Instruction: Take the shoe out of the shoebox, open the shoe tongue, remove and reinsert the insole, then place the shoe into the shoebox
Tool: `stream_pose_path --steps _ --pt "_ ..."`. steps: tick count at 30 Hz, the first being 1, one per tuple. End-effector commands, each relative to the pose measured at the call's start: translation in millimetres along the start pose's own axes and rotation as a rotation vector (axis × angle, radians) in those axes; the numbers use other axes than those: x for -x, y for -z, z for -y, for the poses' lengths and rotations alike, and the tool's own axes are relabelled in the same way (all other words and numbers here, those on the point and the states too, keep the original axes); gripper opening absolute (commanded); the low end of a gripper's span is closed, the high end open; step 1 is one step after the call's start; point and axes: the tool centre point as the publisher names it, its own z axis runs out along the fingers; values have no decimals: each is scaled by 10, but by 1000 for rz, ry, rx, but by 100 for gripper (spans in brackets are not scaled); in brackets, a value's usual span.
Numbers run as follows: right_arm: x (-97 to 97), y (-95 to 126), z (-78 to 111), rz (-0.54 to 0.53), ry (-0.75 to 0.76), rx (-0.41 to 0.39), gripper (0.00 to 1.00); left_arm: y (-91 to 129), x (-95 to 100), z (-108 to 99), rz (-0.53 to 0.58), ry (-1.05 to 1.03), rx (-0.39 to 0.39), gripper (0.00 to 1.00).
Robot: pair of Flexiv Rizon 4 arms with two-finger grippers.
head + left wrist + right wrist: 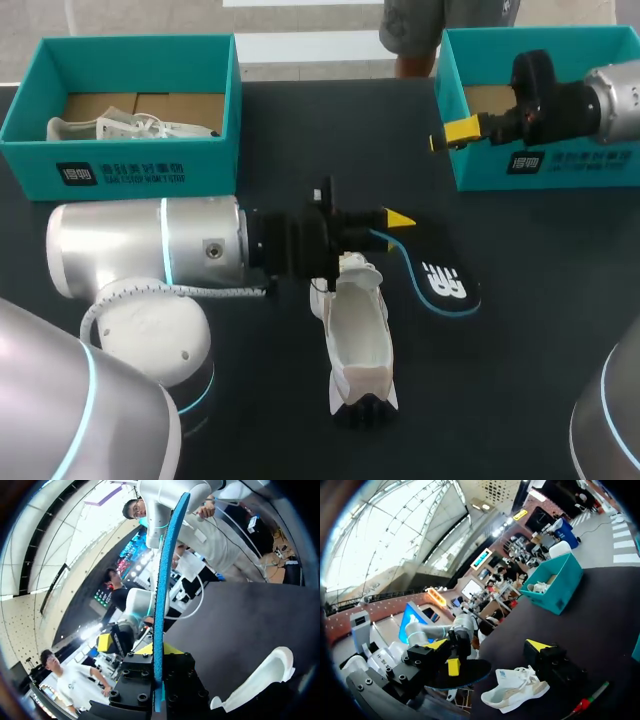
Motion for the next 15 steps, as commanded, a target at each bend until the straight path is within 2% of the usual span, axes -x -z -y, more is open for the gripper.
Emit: stream_pose_path --steps 1,3,7,10,15 --pt "-21 -24 185 -12 212 10 100 61 -219 5 17 20 -12 0" --pt "-39 -32 232 -24 271 10 100 63 -269 18 18 32 -18 0" --pt "-66 -56 366 10 431 -41 100 94 -387 36 10 58 -18 0" --pt "-68 -51 461 97 520 -108 100 121 -437 38 14 75 8 0" --pt "-68 -51 461 97 520 -108 100 135 -433 28 19 68 18 0"
